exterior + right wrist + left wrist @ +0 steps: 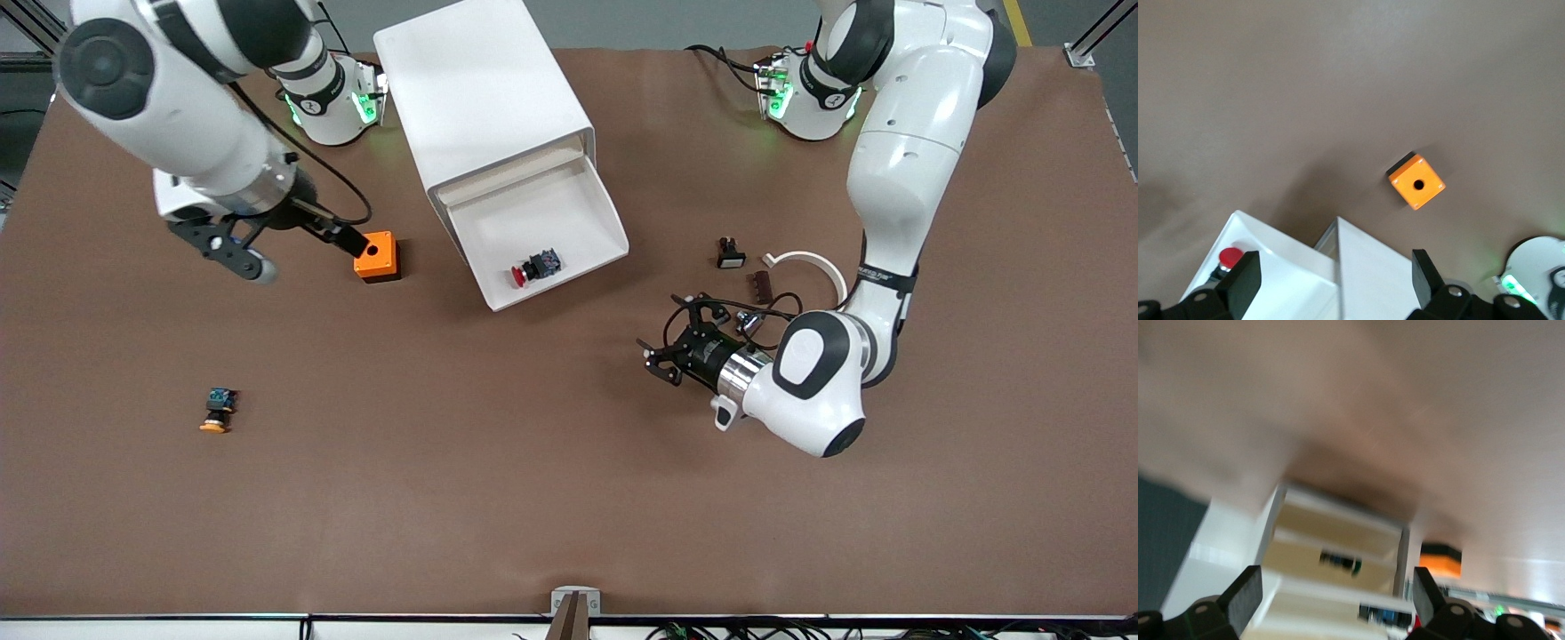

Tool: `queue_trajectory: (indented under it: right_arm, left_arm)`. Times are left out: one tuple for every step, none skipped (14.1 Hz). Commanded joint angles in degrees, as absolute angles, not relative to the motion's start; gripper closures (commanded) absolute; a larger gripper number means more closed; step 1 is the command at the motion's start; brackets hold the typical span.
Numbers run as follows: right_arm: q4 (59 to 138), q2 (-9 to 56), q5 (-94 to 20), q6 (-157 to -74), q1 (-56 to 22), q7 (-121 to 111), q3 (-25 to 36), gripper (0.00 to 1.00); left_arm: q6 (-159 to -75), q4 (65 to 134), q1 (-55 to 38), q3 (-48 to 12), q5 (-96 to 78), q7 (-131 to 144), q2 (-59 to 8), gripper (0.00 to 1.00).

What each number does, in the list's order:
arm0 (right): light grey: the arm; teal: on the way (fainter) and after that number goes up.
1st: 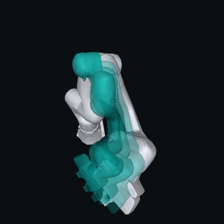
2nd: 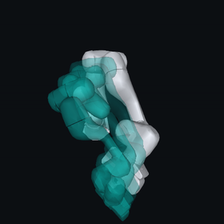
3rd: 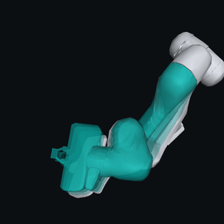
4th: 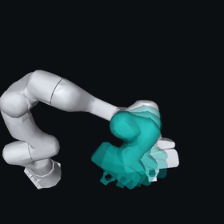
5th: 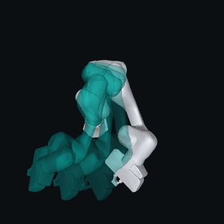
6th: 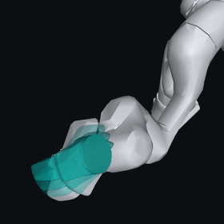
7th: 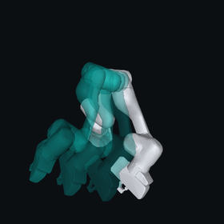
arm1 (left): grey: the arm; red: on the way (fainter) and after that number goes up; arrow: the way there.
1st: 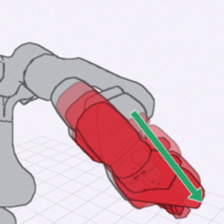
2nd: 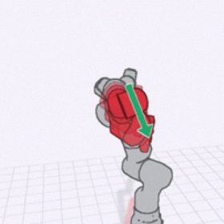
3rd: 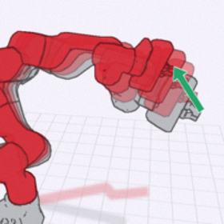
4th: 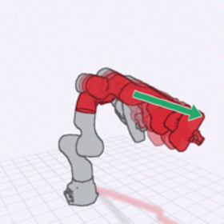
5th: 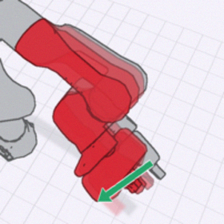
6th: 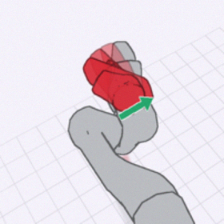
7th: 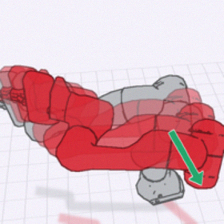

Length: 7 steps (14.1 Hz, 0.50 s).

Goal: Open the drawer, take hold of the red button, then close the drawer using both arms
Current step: 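Release the drawer with the left gripper while the right gripper reaches the drawer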

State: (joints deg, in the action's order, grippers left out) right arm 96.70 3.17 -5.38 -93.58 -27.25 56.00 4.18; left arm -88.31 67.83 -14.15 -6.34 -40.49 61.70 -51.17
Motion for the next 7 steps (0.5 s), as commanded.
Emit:
queue_trajectory:
  right_arm:
    - [101.94, 1.14, -5.62, -99.12, -32.76, 65.18, 4.75, 0.00]
    - [103.17, 1.32, -5.62, -102.27, -34.61, 69.74, 4.75, 0.00]
    - [104.14, 1.49, -5.62, -104.57, -36.11, 72.74, 4.75, 0.00]
    - [104.93, 1.67, -5.62, -106.94, -37.95, 75.47, 4.75, 0.00]
    - [105.46, 1.93, -5.62, -108.88, -39.19, 78.37, 4.75, 0.00]
    - [105.73, 2.80, -5.62, -110.64, -40.68, 81.27, 4.75, 0.00]
    - [105.73, 4.03, -5.54, -112.13, -42.17, 83.47, 4.83, 0.00]
  left_arm:
    - [-95.33, 68.64, -15.47, -5.80, -32.81, 56.35, -47.47, 0.01]
    - [-97.97, 68.64, -15.47, -5.80, -31.39, 55.73, -46.94, 0.01]
    - [-100.52, 68.64, -15.56, -5.71, -29.72, 54.85, -45.80, 0.01]
    - [-102.46, 68.73, -15.56, -5.71, -26.92, 53.80, -44.92, 0.01]
    - [-104.66, 68.73, -15.99, -5.97, -22.89, 52.83, -44.48, 0.01]
    - [-106.94, 68.82, -16.87, -5.89, -19.55, 52.74, -44.47, 0.01]
    - [-108.44, 68.82, -17.14, -5.89, -17.08, 52.73, -44.21, 0.01]
